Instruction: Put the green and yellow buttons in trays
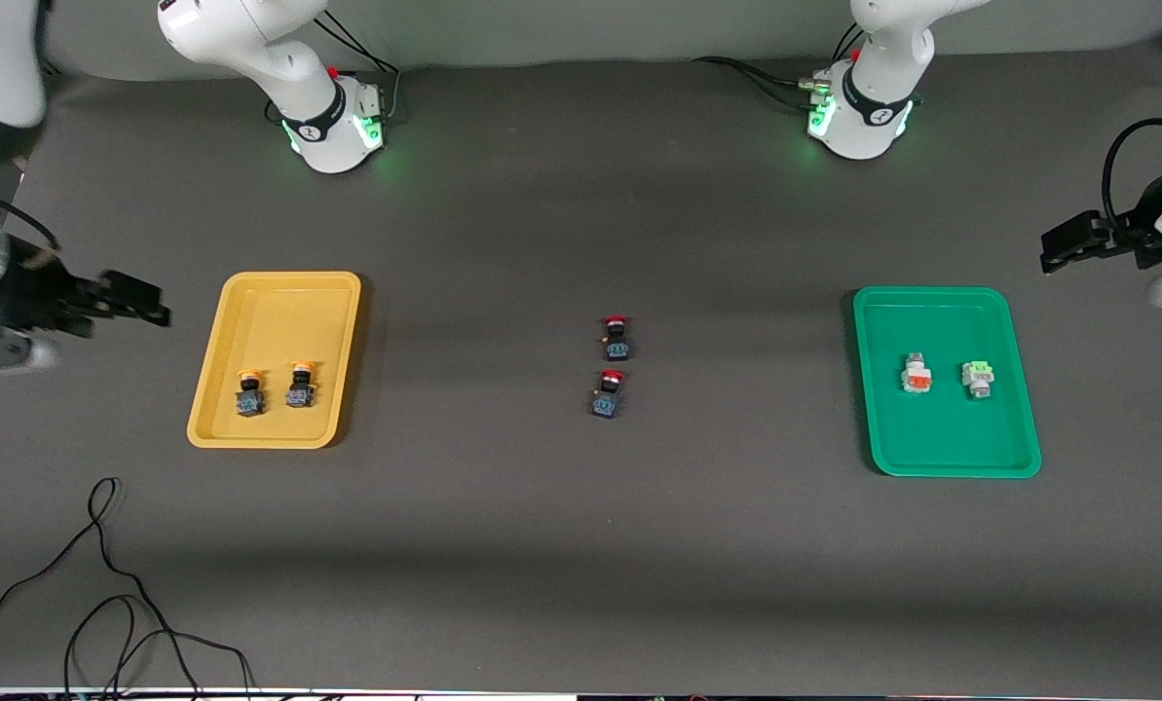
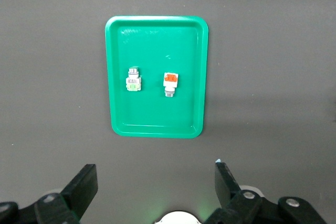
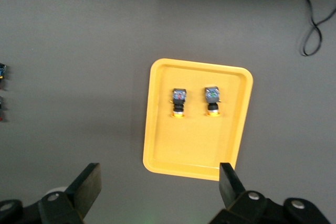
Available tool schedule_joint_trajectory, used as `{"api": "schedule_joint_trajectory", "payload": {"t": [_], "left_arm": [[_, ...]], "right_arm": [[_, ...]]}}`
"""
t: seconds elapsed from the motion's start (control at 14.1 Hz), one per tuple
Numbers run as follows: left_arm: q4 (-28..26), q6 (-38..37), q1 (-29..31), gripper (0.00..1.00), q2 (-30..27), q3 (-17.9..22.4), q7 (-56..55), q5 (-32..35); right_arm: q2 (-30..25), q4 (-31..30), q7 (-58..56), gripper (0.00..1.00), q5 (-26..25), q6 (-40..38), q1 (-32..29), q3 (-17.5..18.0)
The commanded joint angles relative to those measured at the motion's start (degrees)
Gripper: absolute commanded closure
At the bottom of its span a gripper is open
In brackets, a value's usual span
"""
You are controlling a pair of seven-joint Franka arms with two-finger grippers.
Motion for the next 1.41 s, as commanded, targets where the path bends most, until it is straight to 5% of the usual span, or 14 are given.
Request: {"api": "schedule_joint_trajectory", "payload": {"t": [0.0,0.35,0.57,0.64,1.34], "left_arm": [[1.36,-1.65,-1.14,0.0,1.04,0.25,-0.67,-0.16],[1.62,-2.27,-3.14,0.01,0.78,1.47,-0.23,0.28],[1.71,-2.8,-18.4,0.01,0.61,17.16,-0.32,0.28],[1.71,-2.71,-20.1,0.01,0.61,19.65,0.38,0.02],[1.88,-1.83,-20.65,0.0,1.22,19.5,0.3,0.19]], "right_arm": [[-6.55,-6.41,1.62,0.0,-2.57,0.55,-12.21,11.37],[-10.52,-10.72,1.71,0.0,-3.19,1.43,-26.49,23.71],[-10.78,-10.03,2.68,0.0,-4.85,1.43,-25.8,23.72],[-10.44,-9.15,2.68,0.0,-4.94,1.17,-25.79,23.72],[-10.43,-8.71,2.85,0.0,-5.12,0.73,-25.79,23.72]]}}
